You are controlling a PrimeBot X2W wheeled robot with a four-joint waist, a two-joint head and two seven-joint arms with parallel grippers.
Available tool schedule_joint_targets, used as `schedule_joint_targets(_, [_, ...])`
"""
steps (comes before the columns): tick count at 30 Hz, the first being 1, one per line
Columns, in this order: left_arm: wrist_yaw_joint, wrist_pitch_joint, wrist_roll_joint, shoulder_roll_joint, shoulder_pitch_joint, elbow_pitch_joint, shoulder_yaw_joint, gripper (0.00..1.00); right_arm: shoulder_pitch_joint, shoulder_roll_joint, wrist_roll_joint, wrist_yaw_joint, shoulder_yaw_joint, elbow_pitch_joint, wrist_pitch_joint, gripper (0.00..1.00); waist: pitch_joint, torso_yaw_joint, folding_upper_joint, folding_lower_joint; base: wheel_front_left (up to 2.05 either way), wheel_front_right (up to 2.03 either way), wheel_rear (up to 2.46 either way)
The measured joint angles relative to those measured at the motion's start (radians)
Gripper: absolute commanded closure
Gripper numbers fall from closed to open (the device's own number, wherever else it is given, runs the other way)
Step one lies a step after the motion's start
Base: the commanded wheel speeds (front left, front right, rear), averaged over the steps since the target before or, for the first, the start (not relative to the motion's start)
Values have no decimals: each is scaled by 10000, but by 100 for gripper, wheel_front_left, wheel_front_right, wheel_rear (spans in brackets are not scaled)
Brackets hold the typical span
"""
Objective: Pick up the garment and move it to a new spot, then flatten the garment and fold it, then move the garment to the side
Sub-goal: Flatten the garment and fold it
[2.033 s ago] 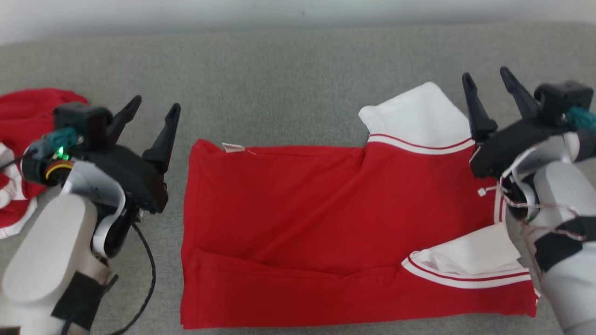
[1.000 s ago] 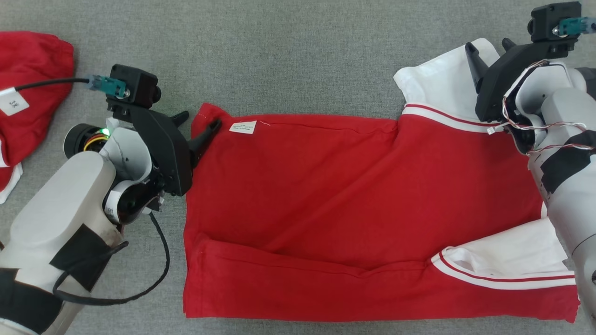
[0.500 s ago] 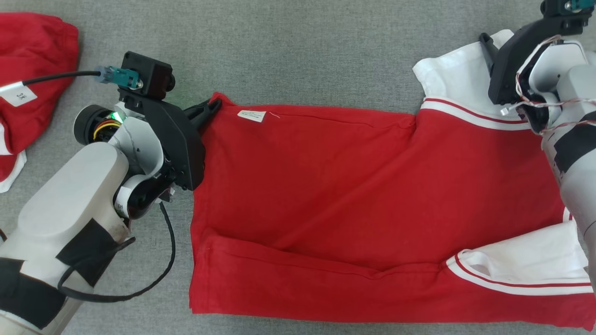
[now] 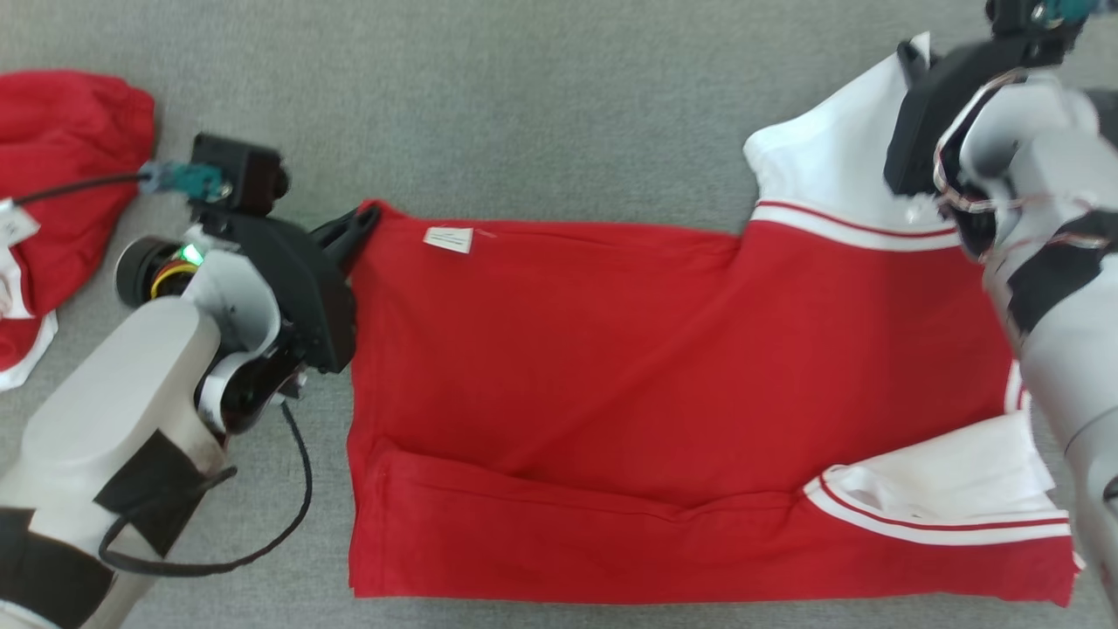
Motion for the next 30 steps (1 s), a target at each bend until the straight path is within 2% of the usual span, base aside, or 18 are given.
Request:
schedule_joint_targets(10, [529, -1133, -163, 4, 1092, 495, 290, 100, 1646, -278, 734, 0, 800, -1513, -1799, 100, -860, -484, -1, 0, 0, 0, 0])
schedule_joint_targets(17, [1034, -2050, -174, -102, 2207, 207, 347, 100, 3919, -784, 1870, 0, 1601, -3799, -3083, 100, -1589, -775, -1, -1, 0, 0, 0])
schedule_joint_targets(23, [1409, -2721, -293, -313, 3139, -190, 399, 100, 6167, -1388, 2504, 0, 1290, -5716, -3591, 100, -2060, -824, -2, -2, 0, 0, 0])
schedule_joint_targets(30, [1814, -3647, -316, -470, 4252, -731, 451, 100, 8694, -1605, 2694, 0, -38, -7712, -3741, 100, -2411, -797, -2, -2, 0, 0, 0])
